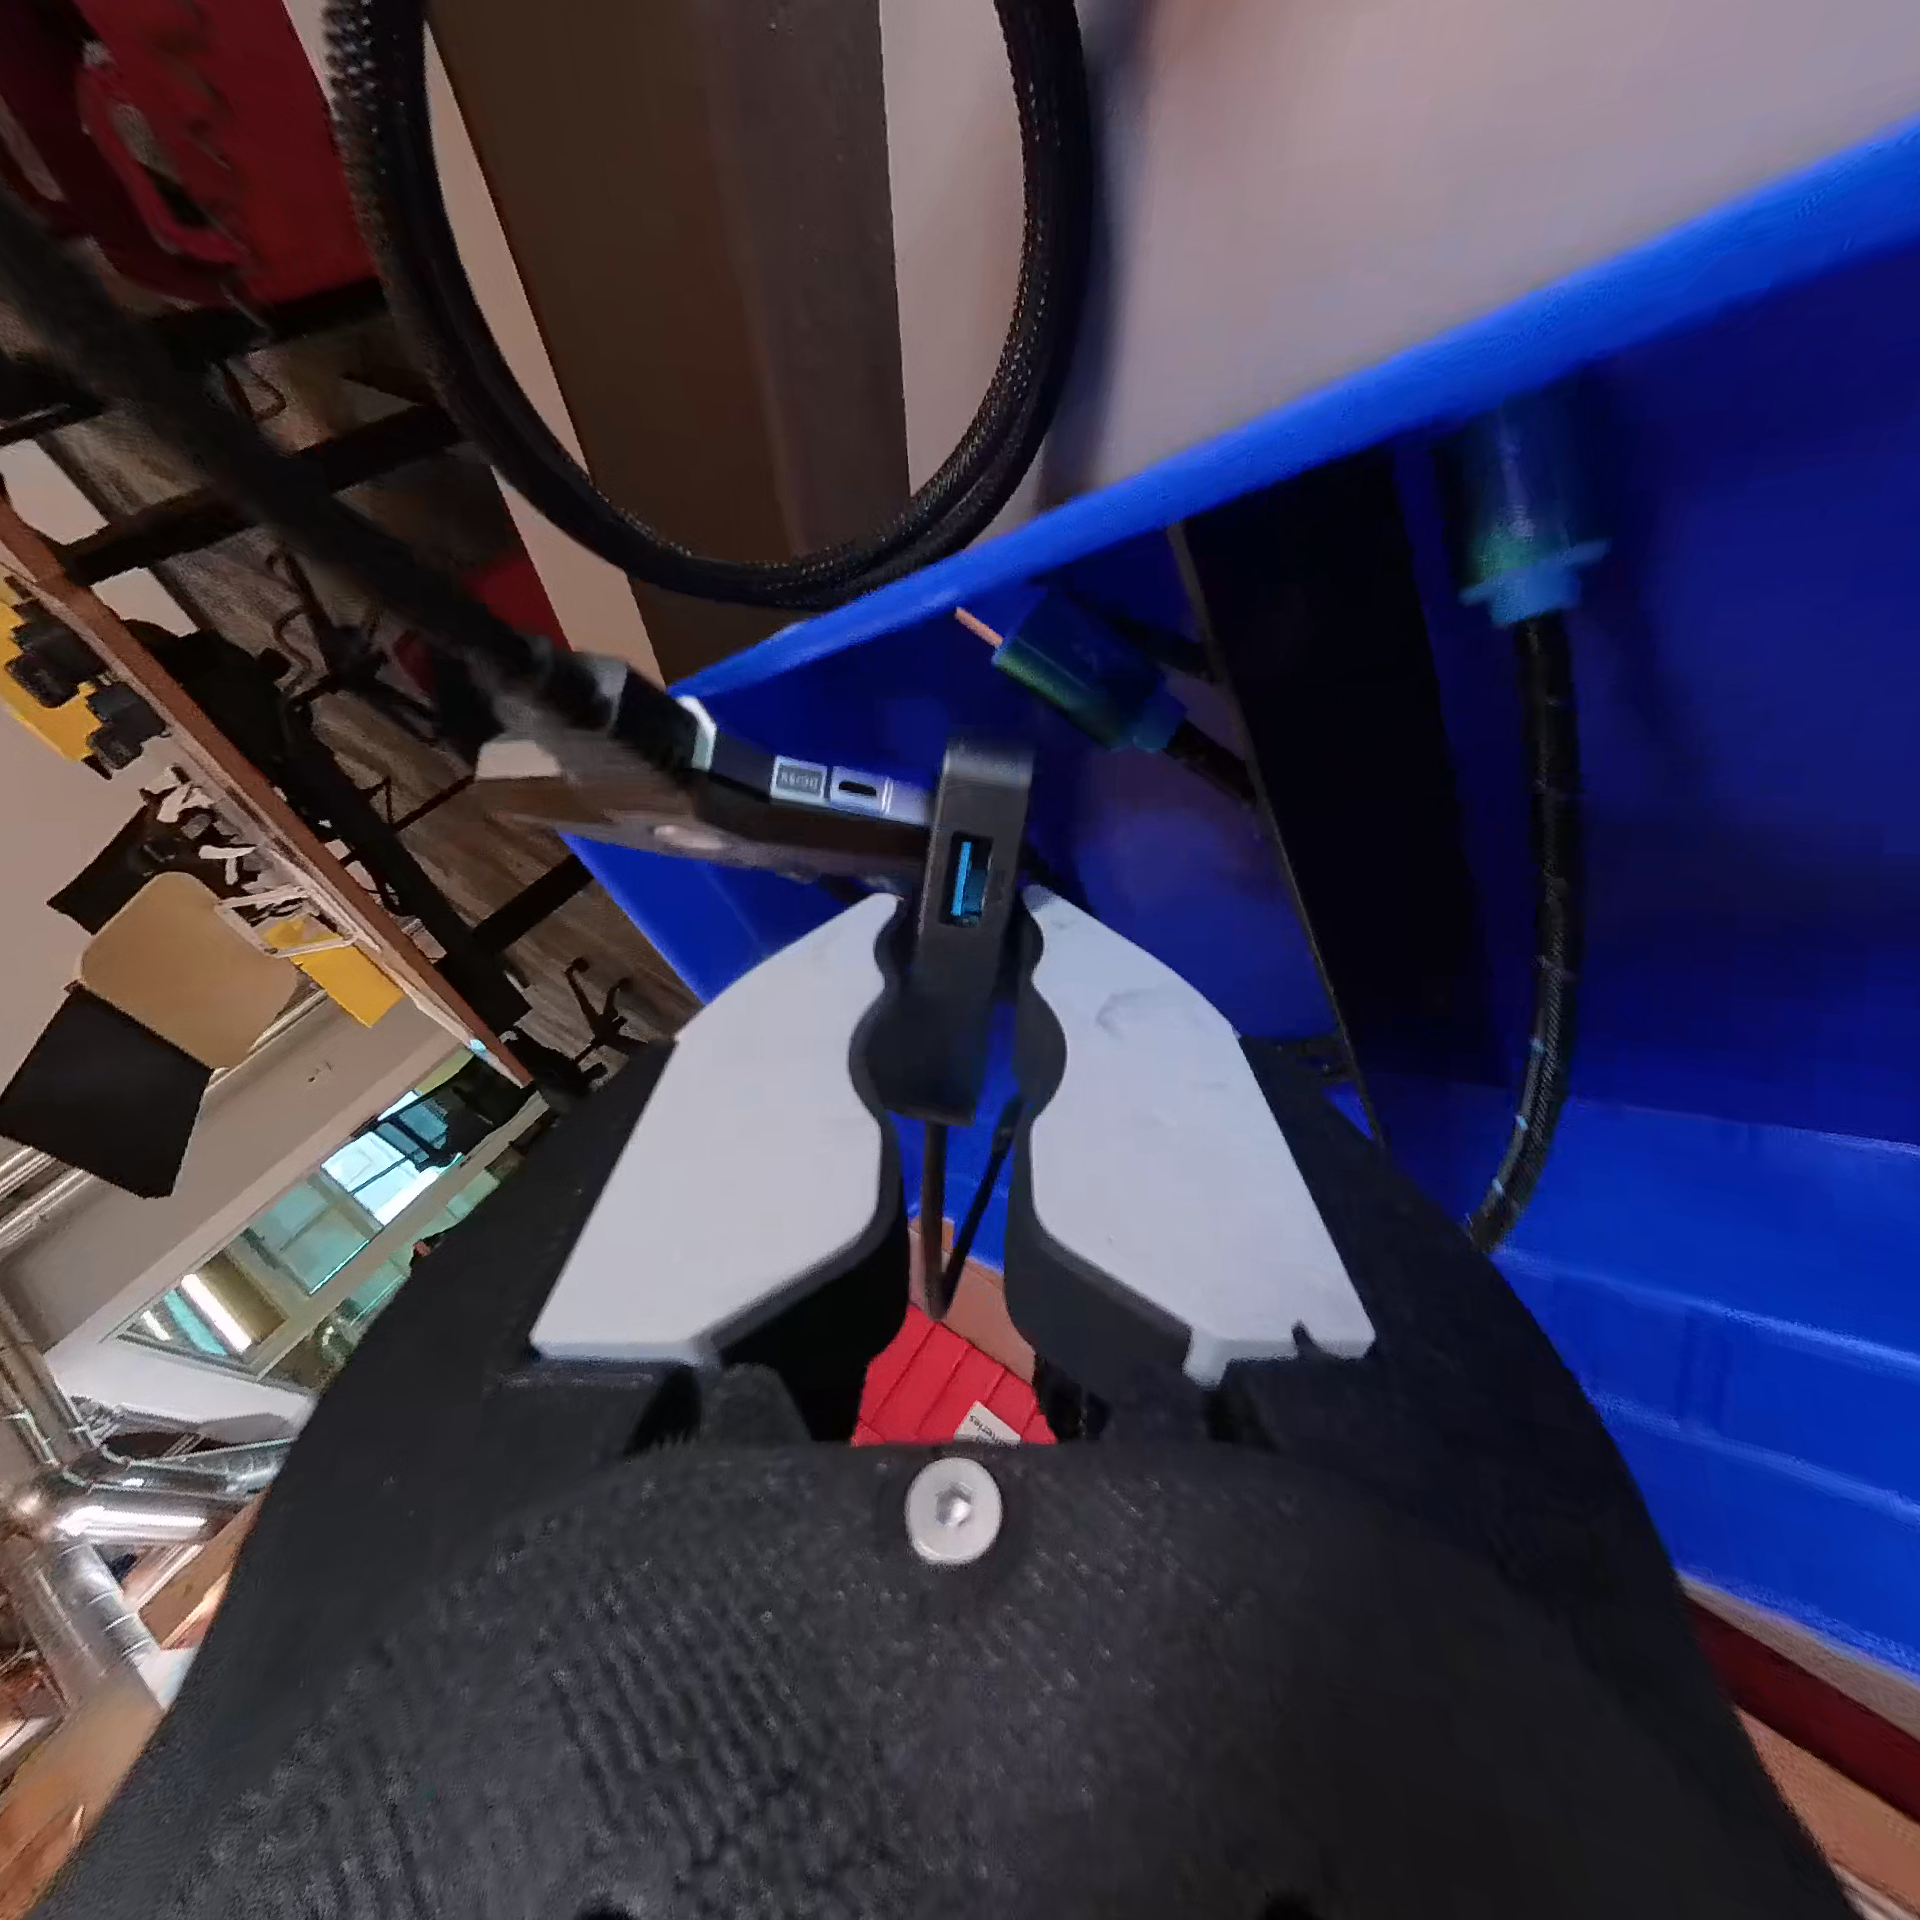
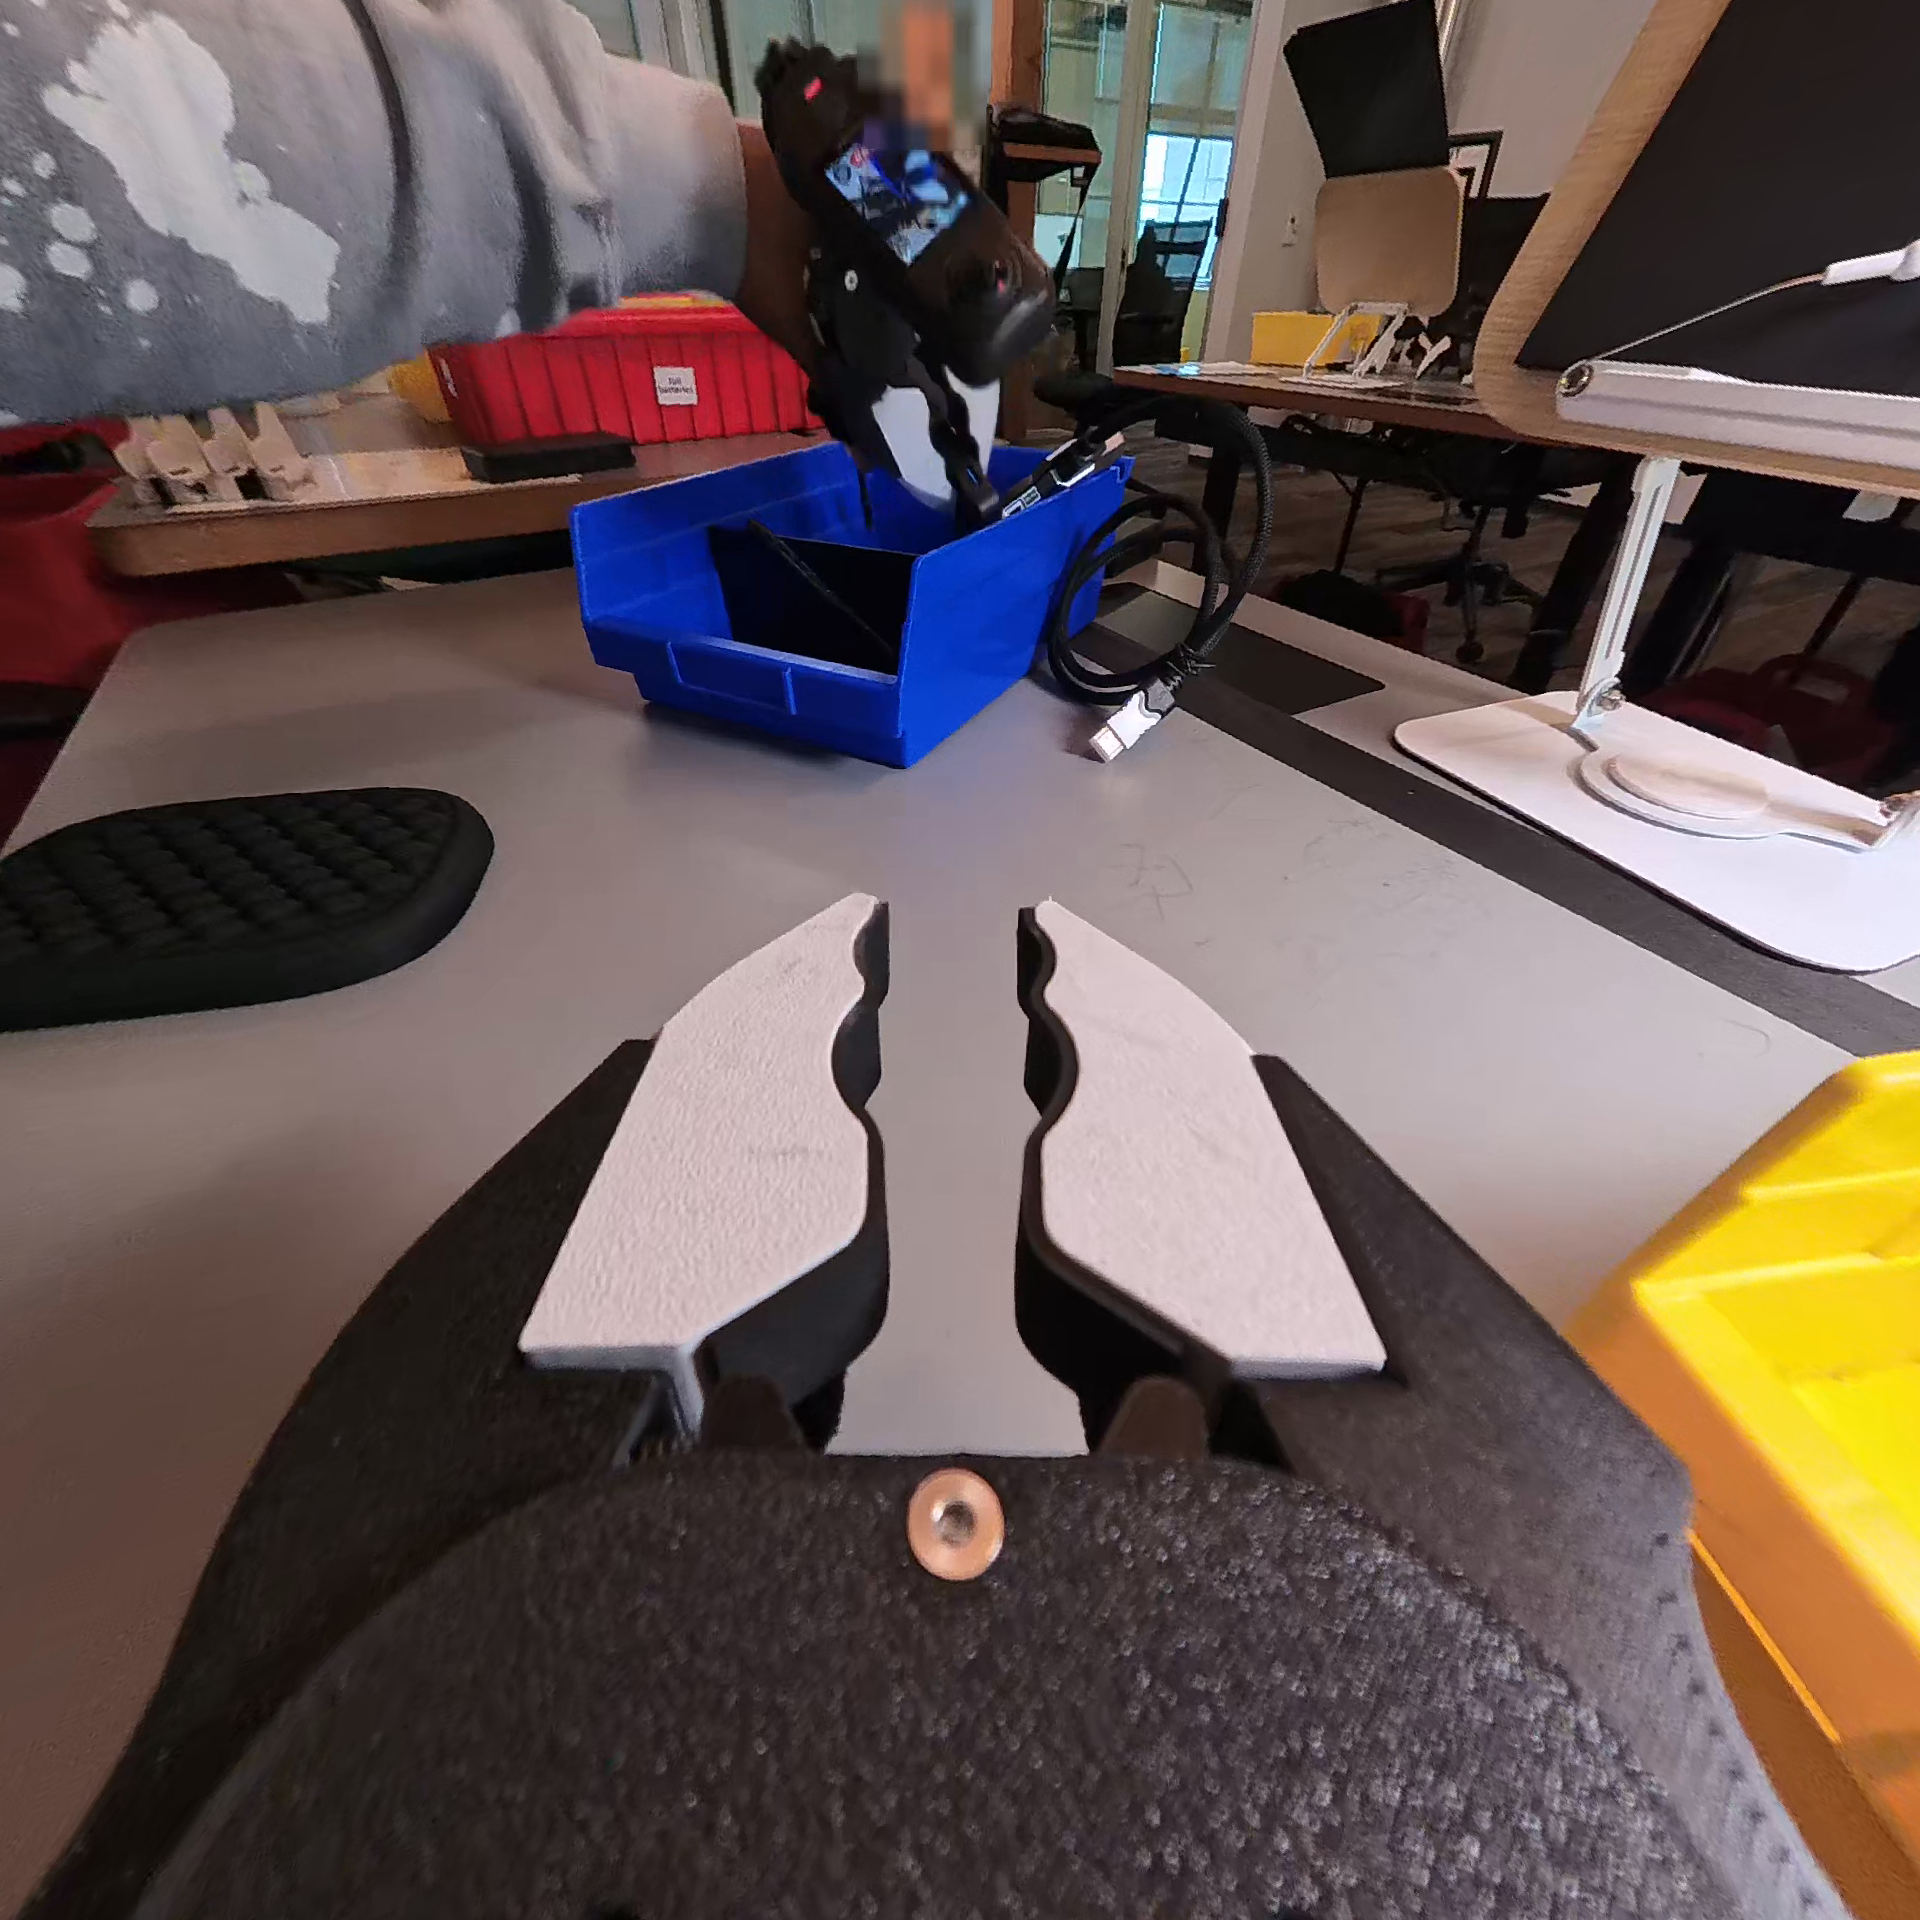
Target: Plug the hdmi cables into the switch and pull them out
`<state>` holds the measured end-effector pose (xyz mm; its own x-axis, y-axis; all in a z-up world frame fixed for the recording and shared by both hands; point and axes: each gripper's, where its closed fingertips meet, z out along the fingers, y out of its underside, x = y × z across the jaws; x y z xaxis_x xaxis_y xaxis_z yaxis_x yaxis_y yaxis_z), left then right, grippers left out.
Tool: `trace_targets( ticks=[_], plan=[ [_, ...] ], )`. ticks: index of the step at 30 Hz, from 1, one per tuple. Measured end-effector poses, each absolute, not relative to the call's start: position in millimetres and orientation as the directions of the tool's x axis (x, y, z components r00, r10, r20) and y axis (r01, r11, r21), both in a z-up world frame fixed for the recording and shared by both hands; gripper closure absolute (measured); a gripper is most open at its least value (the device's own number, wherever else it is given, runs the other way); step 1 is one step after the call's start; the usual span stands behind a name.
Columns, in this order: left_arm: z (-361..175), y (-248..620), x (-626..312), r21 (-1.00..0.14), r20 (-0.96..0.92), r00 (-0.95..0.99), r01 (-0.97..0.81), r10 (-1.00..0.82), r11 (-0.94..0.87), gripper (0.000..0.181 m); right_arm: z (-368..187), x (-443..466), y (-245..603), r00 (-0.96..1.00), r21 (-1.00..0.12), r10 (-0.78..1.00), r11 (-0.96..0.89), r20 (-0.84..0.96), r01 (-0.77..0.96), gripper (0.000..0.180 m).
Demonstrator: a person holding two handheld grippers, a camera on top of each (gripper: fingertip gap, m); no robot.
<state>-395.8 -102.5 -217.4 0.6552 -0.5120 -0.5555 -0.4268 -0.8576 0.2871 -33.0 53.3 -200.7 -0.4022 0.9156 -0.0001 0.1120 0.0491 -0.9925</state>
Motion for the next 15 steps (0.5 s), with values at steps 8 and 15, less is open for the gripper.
trace_targets(
  ticks=[8,15],
  plan=[
    [-117,-126,-377,0.101,-0.616,0.699,-0.389,-0.364,-0.916,0.166,-201,-34,51,-0.411,-0.993,0.911,0.032,-0.019,0.117,0.160],
    [-12,-146,-362,-0.144,-0.738,0.658,-0.367,-0.148,-0.919,0.166,-197,-33,50,-0.397,-0.993,0.918,0.038,-0.008,0.109,0.161]
  ],
)
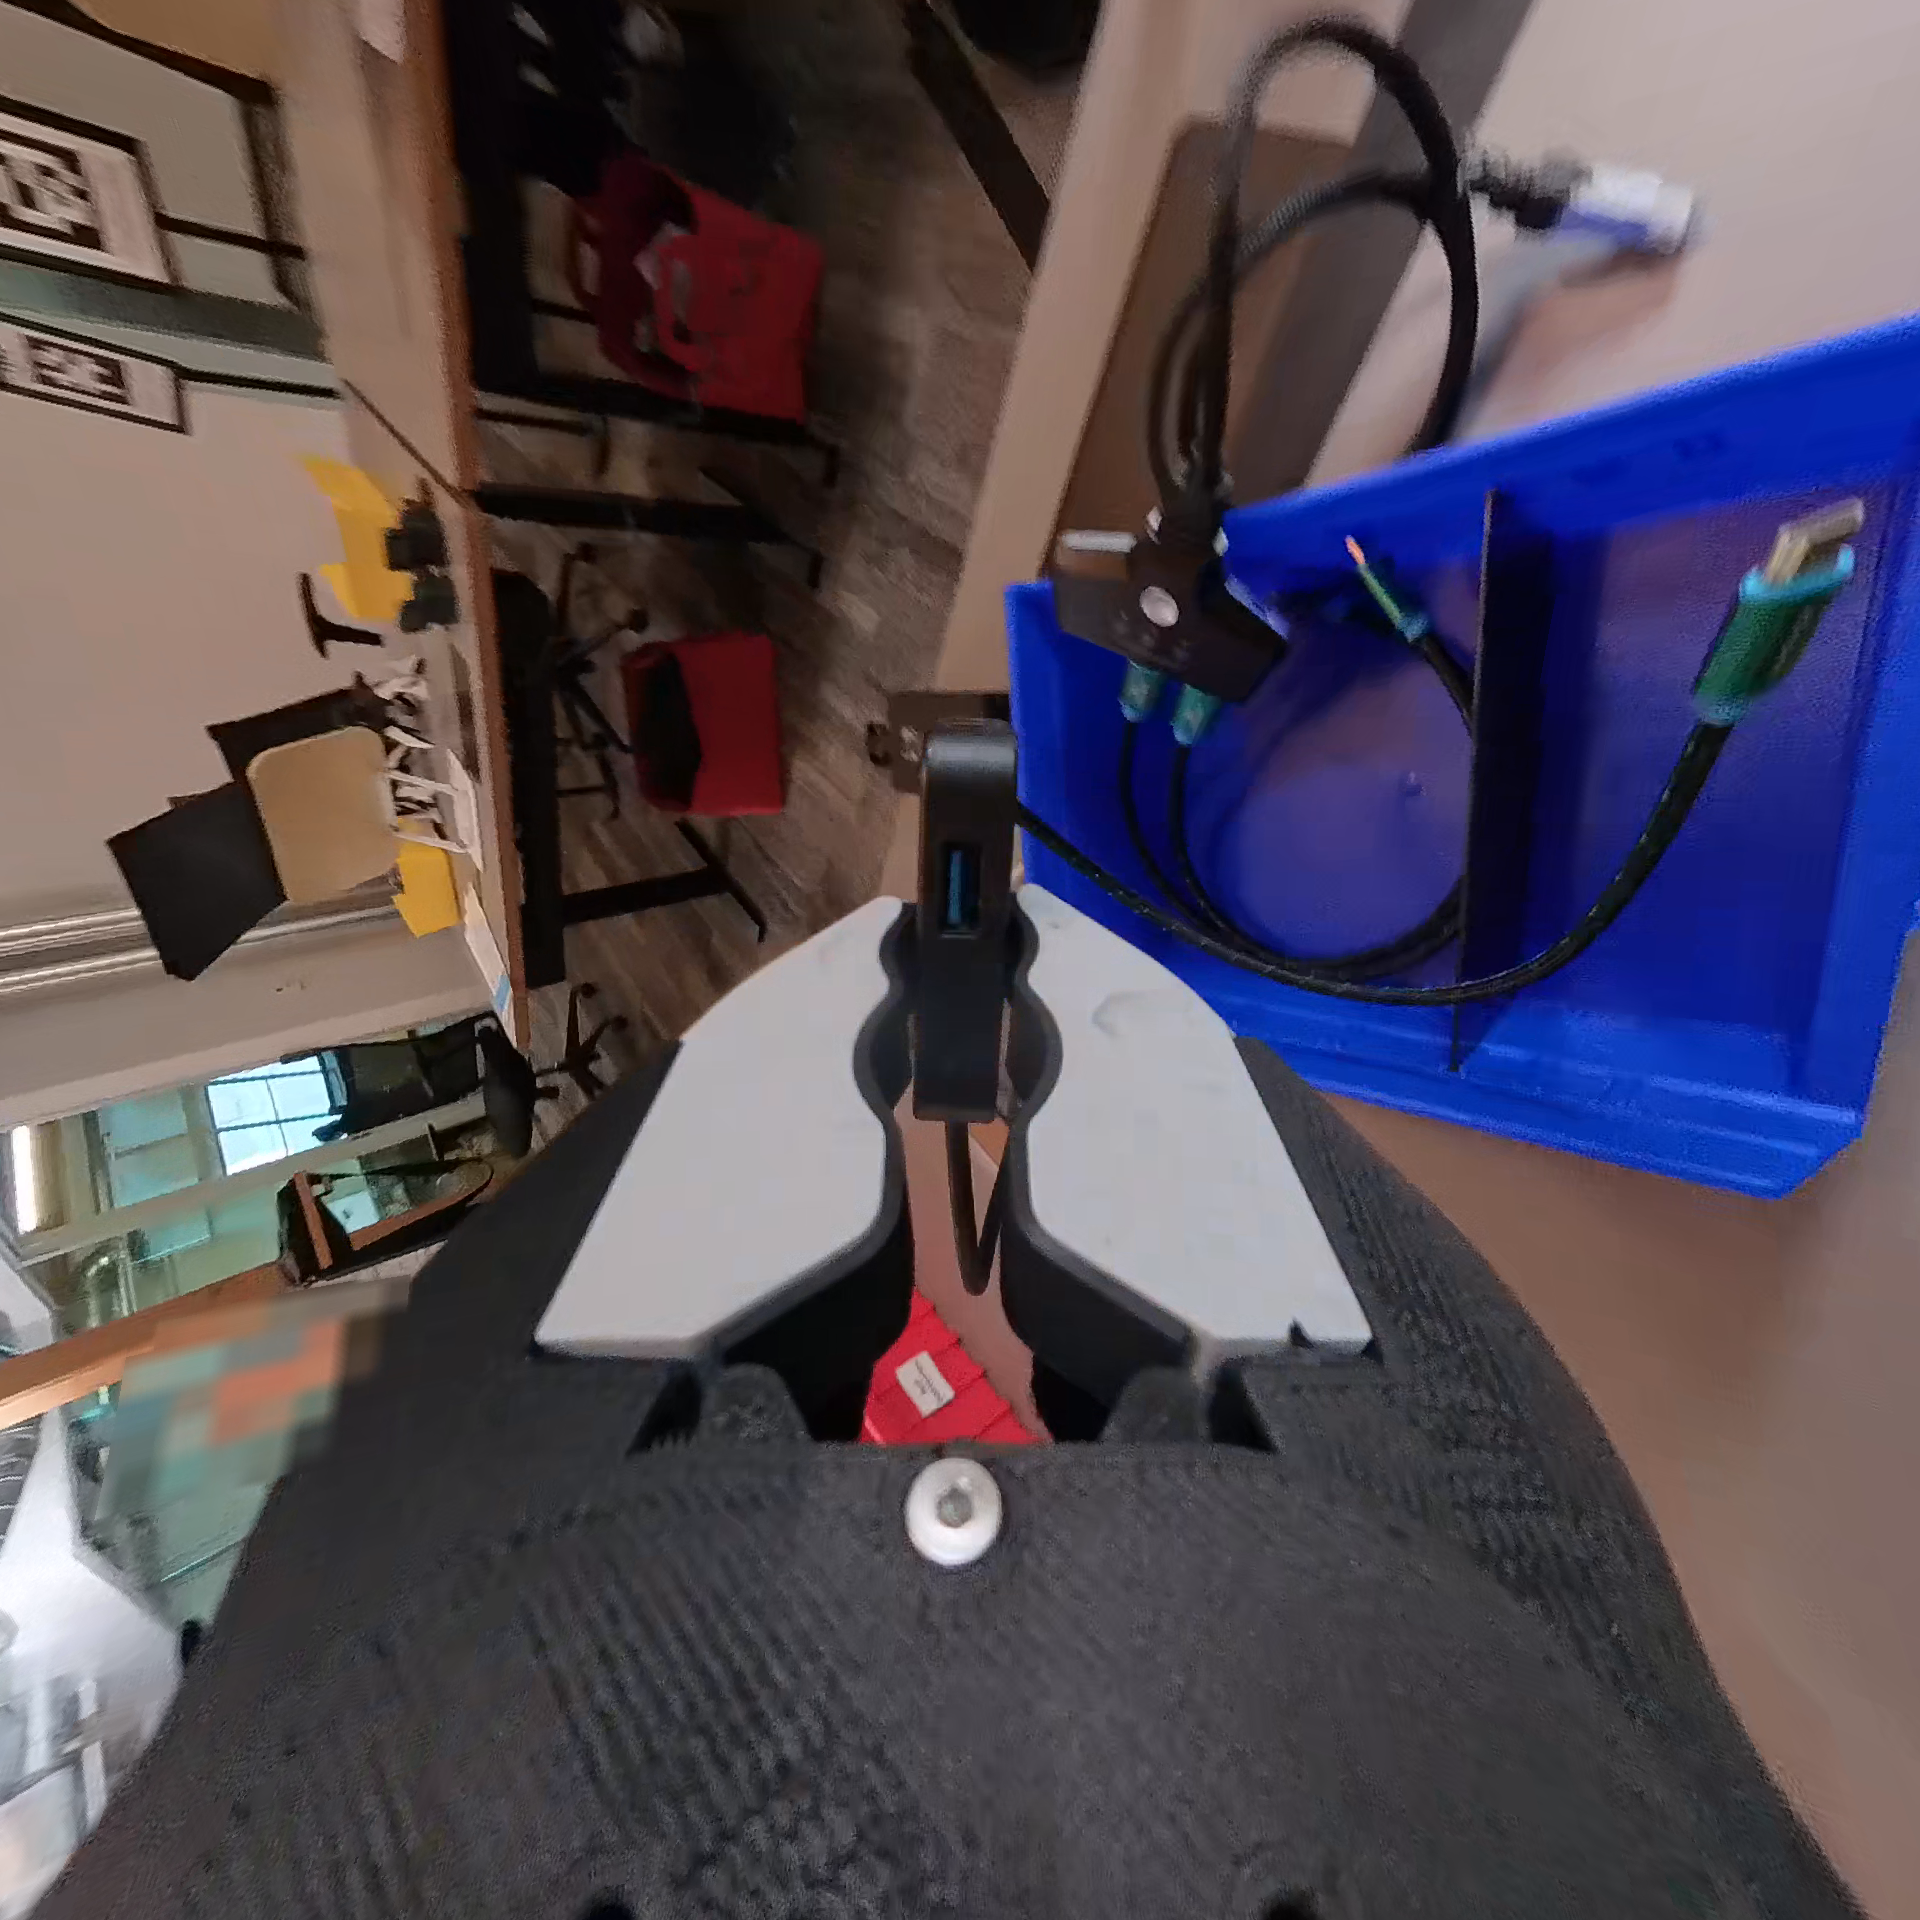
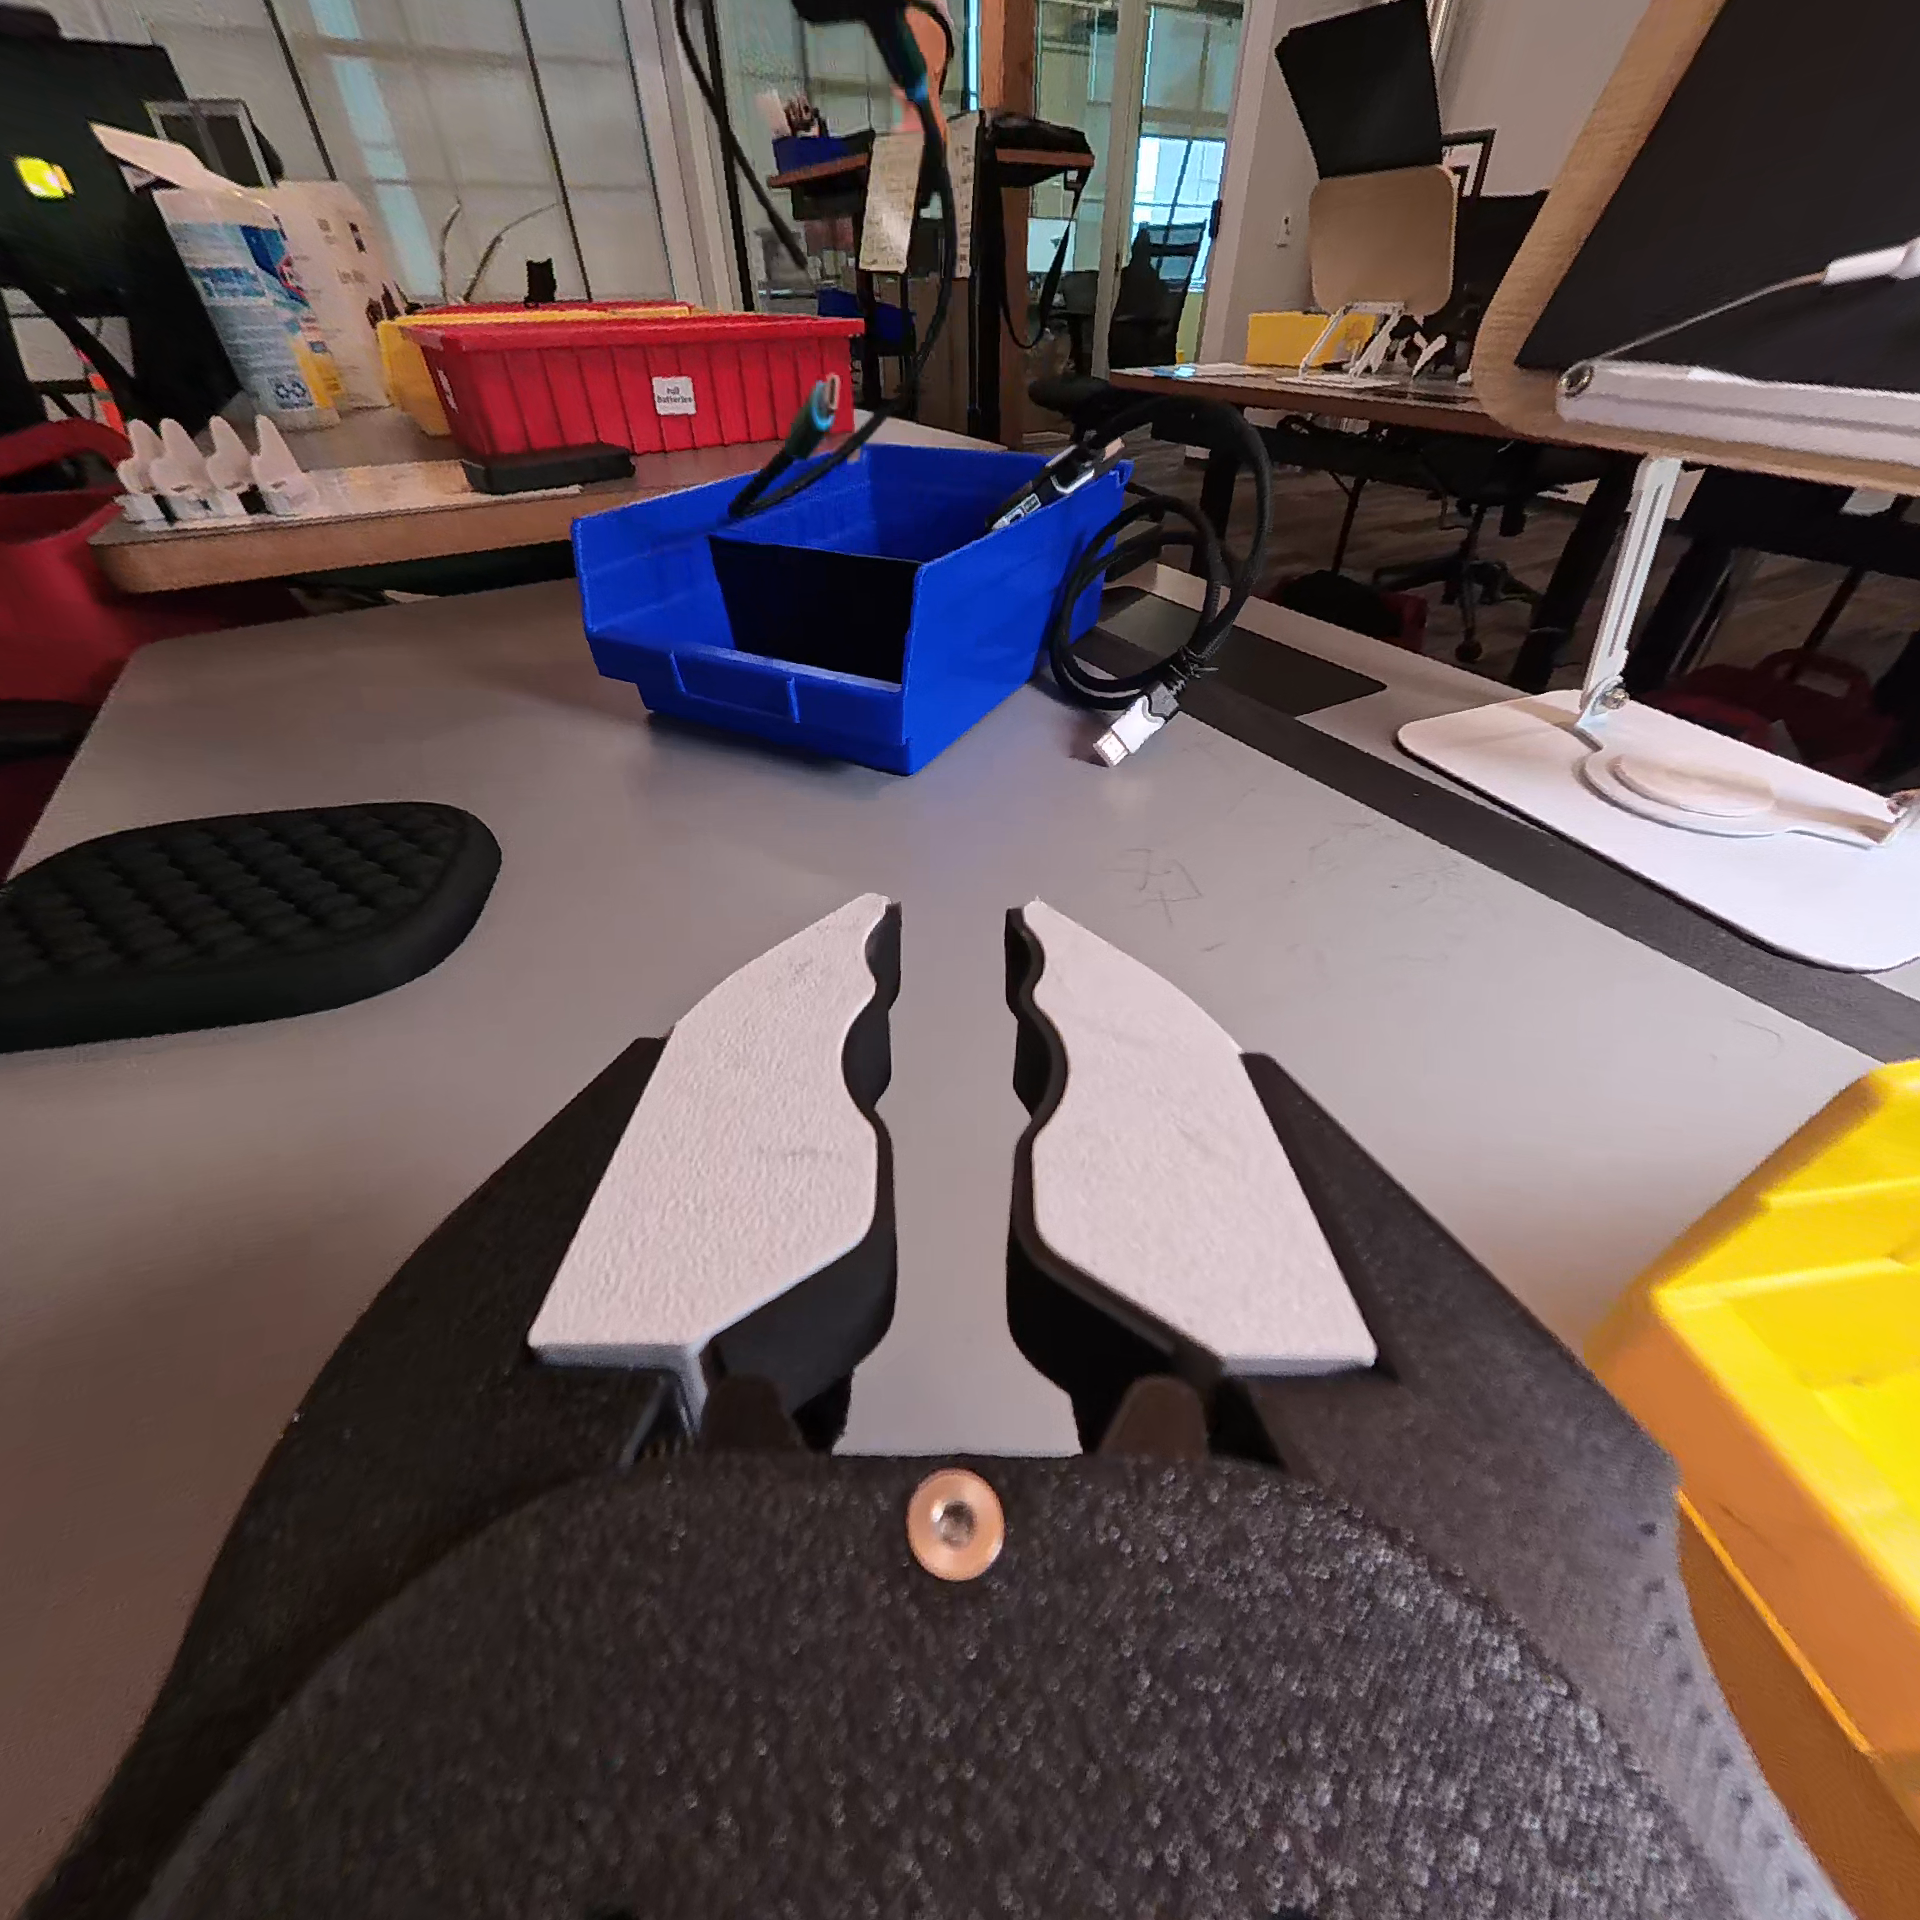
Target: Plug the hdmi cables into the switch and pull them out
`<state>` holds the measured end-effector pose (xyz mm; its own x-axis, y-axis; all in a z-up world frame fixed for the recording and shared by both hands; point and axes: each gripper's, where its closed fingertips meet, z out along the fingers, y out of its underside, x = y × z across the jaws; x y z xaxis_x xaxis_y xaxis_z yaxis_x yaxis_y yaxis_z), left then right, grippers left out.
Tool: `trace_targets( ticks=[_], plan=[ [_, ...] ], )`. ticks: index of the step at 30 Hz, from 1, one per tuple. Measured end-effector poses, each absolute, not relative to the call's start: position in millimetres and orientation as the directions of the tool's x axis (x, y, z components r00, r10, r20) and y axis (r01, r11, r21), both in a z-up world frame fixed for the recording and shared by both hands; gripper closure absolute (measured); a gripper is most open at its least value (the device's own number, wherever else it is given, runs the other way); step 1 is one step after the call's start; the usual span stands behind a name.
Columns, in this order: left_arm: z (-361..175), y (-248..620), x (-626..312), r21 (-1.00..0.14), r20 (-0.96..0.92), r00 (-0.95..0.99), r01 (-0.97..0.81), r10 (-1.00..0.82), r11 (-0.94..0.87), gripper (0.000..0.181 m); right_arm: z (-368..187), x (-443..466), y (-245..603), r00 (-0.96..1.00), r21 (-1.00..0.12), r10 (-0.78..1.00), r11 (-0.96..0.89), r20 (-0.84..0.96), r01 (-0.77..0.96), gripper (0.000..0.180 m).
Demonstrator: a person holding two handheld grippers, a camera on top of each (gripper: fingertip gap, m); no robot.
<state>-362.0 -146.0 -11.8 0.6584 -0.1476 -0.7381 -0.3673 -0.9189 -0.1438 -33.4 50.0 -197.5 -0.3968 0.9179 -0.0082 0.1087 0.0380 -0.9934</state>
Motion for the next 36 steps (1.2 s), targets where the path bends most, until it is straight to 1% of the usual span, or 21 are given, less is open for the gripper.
trace_targets(
  ticks=[4,7,9,11,13,14,15,17,19,21,23,25,27,29,30,32,34,36],
  plan=[
    [39,-141,-333,-0.359,-0.752,0.659,-0.428,-0.015,-0.829,0.165,-181,-33,48,-0.390,-0.997,0.921,0.038,0.011,0.061,0.161],
    [64,-130,-300,-0.531,-0.706,0.706,-0.478,0.054,-0.700,0.165,-159,-34,50,-0.382,-1.000,0.924,0.018,0.012,0.012,0.161],
    [74,-118,-274,-0.652,-0.648,0.757,-0.497,0.081,-0.573,0.165,-137,-36,53,-0.375,-0.999,0.927,-0.002,0.010,-0.032,0.161],
    [79,-104,-247,-0.772,-0.564,0.821,-0.486,0.089,-0.410,0.166,-109,-40,57,-0.362,-0.996,0.931,0.013,0.043,-0.086,0.161],
    [78,-89,-217,-0.873,-0.453,0.890,-0.431,0.054,-0.227,0.166,-79,-46,57,-0.369,-0.992,0.926,0.041,0.083,-0.120,0.159],
    [77,-81,-202,-0.911,-0.398,0.917,-0.392,0.022,-0.131,0.166,-62,-49,57,-0.377,-0.990,0.921,0.053,0.099,-0.130,0.155],
    [74,-74,-187,-0.939,-0.342,0.939,-0.343,-0.022,-0.038,0.166,-44,-52,60,-0.367,-0.986,0.923,0.070,0.121,-0.148,0.148],
    [69,-61,-161,-0.965,-0.238,0.965,-0.222,-0.114,0.137,0.166,-8,-53,70,-0.303,-0.969,0.934,0.127,0.188,-0.211,0.144],
    [65,-52,-140,-0.953,-0.147,0.966,-0.081,-0.211,0.291,0.166,18,-51,86,-0.234,-0.953,0.944,0.171,0.231,-0.248,0.143],
    [59,-42,-125,-0.919,-0.078,0.947,0.052,-0.311,0.390,0.166,29,-43,99,-0.245,-0.951,0.947,0.135,0.207,-0.279,0.142],
    [49,-30,-114,-0.895,-0.014,0.914,0.170,-0.406,0.412,0.166,24,-34,102,-0.369,-0.959,0.919,0.035,0.142,-0.282,0.142],
    [31,-20,-105,-0.896,0.016,0.888,0.217,-0.460,0.388,0.166,11,-27,100,-0.530,-0.972,0.846,-0.082,0.050,-0.222,0.145],
    [10,-11,-99,-0.899,0.018,0.873,0.228,-0.488,0.374,0.166,2,-27,99,-0.604,-0.974,0.797,-0.136,0.001,-0.182,0.158],
    [-9,5,-95,-0.927,0.060,0.846,0.244,-0.530,0.284,0.166,-8,-35,94,-0.629,-0.981,0.777,-0.122,0.000,-0.151,0.176],
    [-17,11,-93,-0.939,0.071,0.842,0.237,-0.535,0.248,0.166,-15,-41,89,-0.637,-0.987,0.771,-0.098,0.003,-0.123,0.180],
    [-34,19,-85,-0.970,0.045,0.843,0.166,-0.536,0.180,0.165,-31,-51,78,-0.641,-0.997,0.767,-0.016,0.037,-0.077,0.180],
    [-53,30,-85,-0.992,0.023,0.867,0.080,-0.498,0.094,0.166,-43,-54,63,-0.669,-0.997,0.739,0.059,0.077,-0.050,0.180],
    [-59,33,-88,-0.994,0.019,0.877,0.068,-0.480,0.083,0.166,-49,-58,58,-0.655,-0.993,0.748,0.115,0.105,-0.029,0.180]
  ],
)
